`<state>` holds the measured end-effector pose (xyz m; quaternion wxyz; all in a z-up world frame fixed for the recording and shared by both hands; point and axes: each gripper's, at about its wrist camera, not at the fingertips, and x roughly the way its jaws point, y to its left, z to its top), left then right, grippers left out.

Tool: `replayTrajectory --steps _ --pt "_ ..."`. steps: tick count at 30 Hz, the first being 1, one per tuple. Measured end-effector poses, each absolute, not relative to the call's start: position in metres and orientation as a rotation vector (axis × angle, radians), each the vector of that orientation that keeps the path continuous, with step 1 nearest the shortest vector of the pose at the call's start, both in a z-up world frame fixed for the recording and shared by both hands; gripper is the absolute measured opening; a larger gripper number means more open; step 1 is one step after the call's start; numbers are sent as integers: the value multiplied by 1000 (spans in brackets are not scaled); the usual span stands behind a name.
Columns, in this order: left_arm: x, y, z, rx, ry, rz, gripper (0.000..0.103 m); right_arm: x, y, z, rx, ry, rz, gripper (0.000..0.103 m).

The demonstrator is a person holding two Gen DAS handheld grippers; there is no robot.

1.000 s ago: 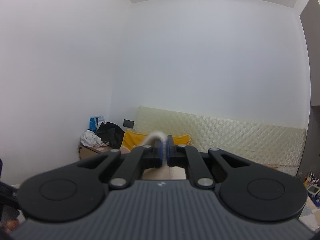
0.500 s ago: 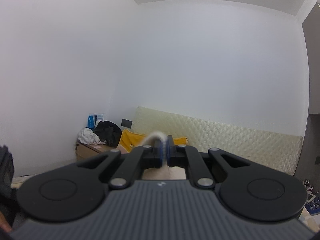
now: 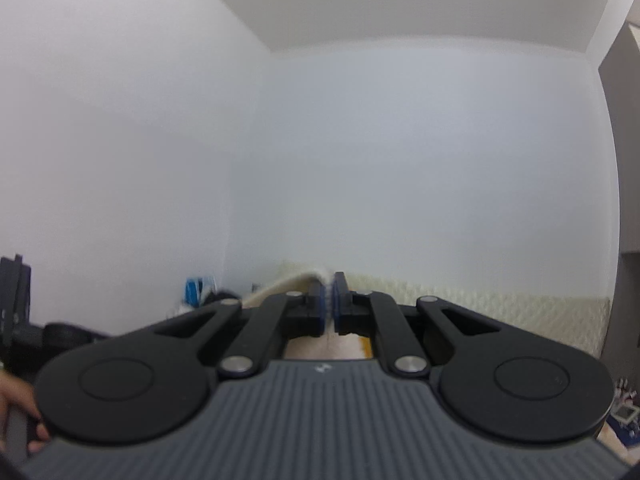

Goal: Fold large clothes
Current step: 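Lift the sweater high with both grippers and shake it out in the air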

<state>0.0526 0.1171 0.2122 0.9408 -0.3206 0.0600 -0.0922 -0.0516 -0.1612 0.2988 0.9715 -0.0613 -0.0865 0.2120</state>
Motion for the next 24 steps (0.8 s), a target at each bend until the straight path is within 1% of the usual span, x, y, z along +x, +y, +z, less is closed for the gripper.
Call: replayTrajectory --steps 3,7,10,12,15,18,24 --pt "31 119 276 -584 -8 -178 8 -68 -167 333 -95 -234 457 7" --pt "10 116 346 -499 -139 -189 8 -86 -173 376 -55 -299 476 7" --pt "9 113 381 -458 -177 -195 8 -89 -174 402 -32 -337 475 7" --pt "20 111 392 -434 -173 -181 8 -80 -171 411 -32 -339 458 6" --pt "50 113 389 -413 -140 -141 7 -51 -165 410 -9 -298 460 6" --pt "96 118 366 -412 -62 -102 7 -3 -152 393 4 -217 459 6" --pt "221 134 286 -378 87 0 7 132 -114 326 -16 -39 409 6"
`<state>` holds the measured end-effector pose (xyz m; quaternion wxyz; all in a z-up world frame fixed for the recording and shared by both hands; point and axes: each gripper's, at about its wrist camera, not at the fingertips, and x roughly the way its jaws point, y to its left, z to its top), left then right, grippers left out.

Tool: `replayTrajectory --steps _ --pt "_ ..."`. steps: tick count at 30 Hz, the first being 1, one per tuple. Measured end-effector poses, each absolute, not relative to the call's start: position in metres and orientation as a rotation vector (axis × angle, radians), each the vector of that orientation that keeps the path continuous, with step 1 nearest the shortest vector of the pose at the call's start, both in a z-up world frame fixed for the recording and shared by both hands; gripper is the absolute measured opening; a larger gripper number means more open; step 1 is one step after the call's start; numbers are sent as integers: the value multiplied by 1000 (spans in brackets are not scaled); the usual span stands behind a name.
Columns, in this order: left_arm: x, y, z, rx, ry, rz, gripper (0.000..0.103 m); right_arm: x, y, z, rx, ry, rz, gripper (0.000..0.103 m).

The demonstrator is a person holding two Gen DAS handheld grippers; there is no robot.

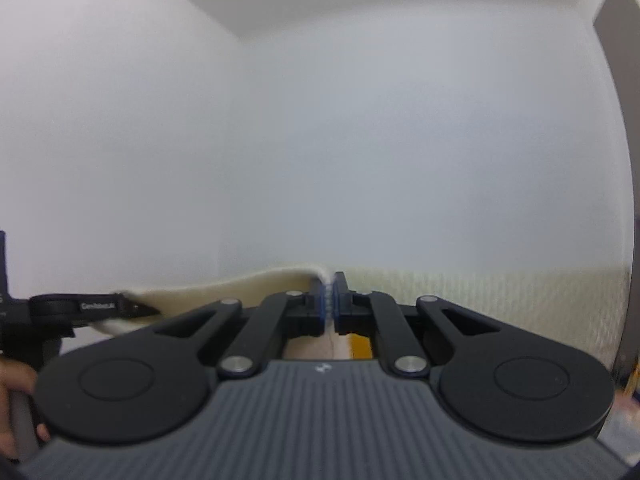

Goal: Fold large clothes
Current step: 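Lift the sweater high with both grippers and shake it out in the air, then lower the sweater onto the bed and open both grippers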

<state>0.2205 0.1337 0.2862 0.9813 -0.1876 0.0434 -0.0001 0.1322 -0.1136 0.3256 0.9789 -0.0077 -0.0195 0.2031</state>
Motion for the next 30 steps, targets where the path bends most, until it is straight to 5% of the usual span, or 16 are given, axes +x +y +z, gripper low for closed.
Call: replayTrajectory --steps 13,18,23,30 --pt "577 145 -3 -321 433 167 8 501 -44 78 55 304 284 6" --pt "697 172 -119 -302 566 194 8 569 -19 -18 89 406 254 6" --pt "773 196 -205 -271 672 213 8 610 -7 -99 47 476 248 6" --pt "790 195 -246 -227 768 207 8 649 -6 -160 38 589 253 7"
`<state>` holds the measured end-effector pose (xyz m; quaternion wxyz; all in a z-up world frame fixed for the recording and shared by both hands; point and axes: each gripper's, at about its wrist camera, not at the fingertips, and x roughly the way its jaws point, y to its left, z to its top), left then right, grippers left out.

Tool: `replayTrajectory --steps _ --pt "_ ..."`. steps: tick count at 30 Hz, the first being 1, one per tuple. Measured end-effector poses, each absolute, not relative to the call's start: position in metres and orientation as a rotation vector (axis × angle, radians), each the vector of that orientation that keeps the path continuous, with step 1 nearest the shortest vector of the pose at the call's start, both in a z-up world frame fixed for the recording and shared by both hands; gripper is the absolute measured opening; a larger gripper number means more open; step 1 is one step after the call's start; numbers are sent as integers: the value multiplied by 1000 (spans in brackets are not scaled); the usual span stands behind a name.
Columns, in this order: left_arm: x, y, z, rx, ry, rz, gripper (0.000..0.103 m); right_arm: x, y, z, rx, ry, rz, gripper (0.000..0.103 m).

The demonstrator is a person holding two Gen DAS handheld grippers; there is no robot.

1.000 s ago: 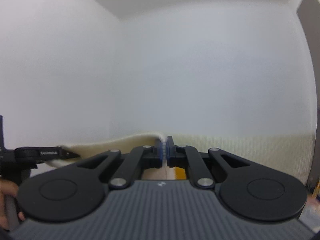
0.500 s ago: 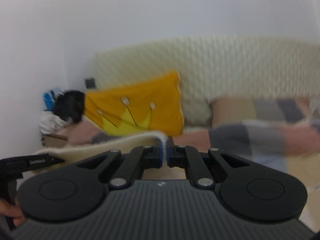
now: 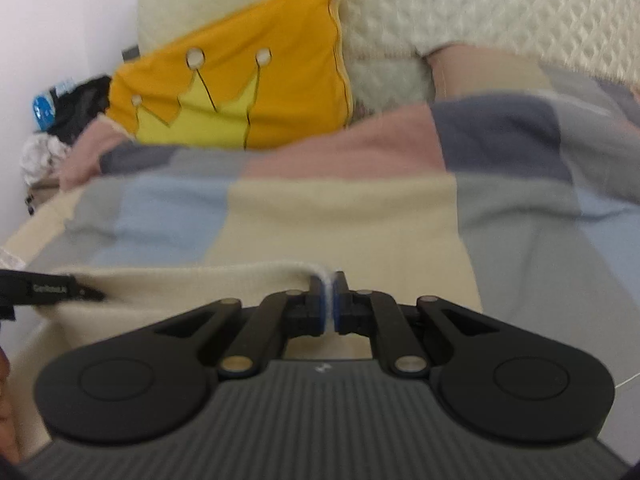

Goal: Fold large clothes
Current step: 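Lower the sweater onto the bed and open both grippers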

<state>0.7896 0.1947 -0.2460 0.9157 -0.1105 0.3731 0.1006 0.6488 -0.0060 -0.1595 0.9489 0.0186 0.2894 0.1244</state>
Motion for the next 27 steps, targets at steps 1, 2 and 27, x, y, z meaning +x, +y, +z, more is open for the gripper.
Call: replayTrajectory --steps 1,2,27 --pt "791 193 -250 -222 782 206 8 652 -6 -165 38 612 250 7" --pt "790 193 -251 -221 790 206 8 656 -5 -171 36 638 246 7" --pt "633 149 -96 -252 796 90 80 523 -41 -17 73 627 276 82"
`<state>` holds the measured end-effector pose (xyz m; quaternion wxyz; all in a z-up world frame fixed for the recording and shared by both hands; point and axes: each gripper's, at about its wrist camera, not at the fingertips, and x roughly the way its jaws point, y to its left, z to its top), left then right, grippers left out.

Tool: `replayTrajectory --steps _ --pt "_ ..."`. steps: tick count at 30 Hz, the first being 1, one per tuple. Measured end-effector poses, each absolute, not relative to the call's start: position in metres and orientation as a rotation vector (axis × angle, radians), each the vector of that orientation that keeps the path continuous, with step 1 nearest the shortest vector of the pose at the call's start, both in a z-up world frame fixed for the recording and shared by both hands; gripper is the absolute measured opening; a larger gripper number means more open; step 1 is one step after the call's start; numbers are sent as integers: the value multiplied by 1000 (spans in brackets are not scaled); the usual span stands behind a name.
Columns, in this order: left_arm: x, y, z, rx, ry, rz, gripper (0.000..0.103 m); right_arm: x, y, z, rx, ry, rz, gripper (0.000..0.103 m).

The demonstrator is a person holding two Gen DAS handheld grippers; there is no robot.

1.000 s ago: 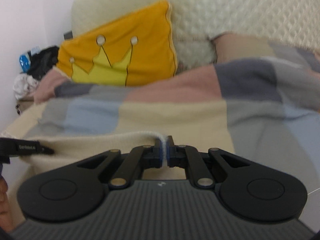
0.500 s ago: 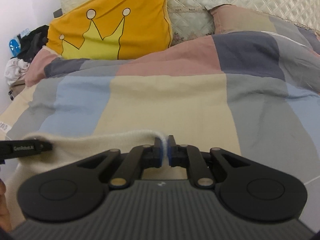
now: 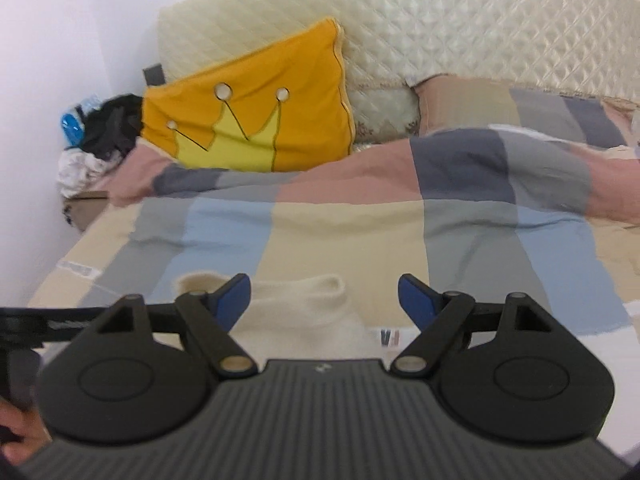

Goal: Fold large clothes

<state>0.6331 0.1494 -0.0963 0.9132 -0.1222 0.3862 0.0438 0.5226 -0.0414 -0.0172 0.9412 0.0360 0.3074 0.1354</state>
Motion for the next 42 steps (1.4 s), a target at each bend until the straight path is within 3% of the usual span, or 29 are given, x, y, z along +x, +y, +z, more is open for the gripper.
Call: replayTrajectory --steps 8,15,27,42 --pt "509 103 -22 -206 697 40 80 404 -61 34 30 537 308 82" --pt "392 60 5 -201 645 6 80 299 -95 52 102 487 299 82" --pt "247 -6 -39 -167 664 -69 80 174 -146 1 138 467 206 82" --pt "216 -6 -112 -167 696 -80 80 143 -170 -95 229 597 121 82"
